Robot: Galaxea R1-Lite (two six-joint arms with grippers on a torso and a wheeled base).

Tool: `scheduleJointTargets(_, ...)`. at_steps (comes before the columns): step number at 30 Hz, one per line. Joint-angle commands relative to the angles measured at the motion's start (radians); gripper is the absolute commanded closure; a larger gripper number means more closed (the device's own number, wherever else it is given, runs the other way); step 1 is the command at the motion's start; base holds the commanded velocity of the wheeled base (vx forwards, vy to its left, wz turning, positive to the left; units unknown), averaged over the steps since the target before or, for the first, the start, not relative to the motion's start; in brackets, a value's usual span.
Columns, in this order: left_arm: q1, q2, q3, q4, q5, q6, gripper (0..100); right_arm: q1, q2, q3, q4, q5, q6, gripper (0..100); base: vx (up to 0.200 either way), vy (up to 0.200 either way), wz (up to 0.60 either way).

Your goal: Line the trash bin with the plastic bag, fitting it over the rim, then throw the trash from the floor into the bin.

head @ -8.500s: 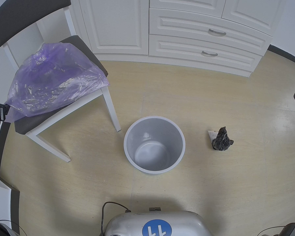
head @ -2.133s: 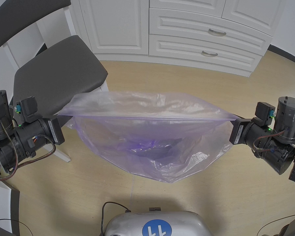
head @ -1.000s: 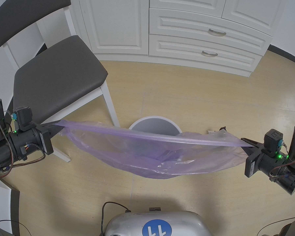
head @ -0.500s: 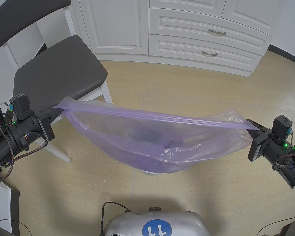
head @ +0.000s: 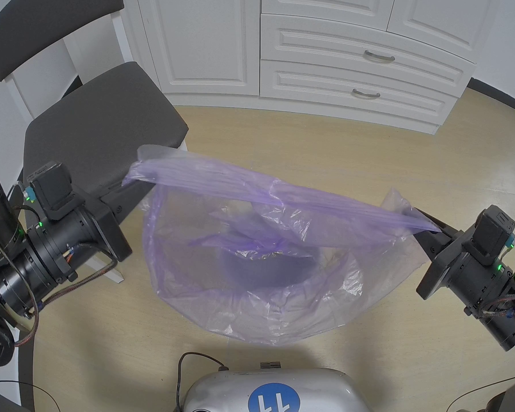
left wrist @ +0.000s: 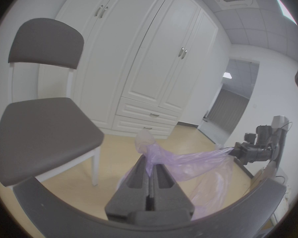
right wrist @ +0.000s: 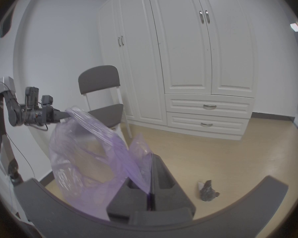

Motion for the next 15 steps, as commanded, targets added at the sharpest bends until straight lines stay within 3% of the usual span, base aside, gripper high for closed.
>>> scheduleJointTargets(1,-0.140,0.046,0.006,-0.068,0.039,-0.035,100,0.078,0.096,-0.003,-0.094,0.001,0.044,100,0.000,0.000,0.00)
scheduleJointTargets(3,-0.152,0.058,0.006,-0.088,0.044,-0.039,100,0.082,0.119,-0.003,-0.128,0.001,0.049,100,0.000,0.000,0.00)
scheduleJointTargets(8,-0.224,0.181,0.010,-0.270,0.129,-0.049,100,0.087,0.298,0.001,-0.442,0.001,0.050,100,0.000,0.000,0.00)
scheduleJointTargets(15,-0.218,0.250,0.010,-0.396,0.203,-0.043,100,0.072,0.312,0.032,-0.451,0.000,0.033,100,0.000,0.000,0.00)
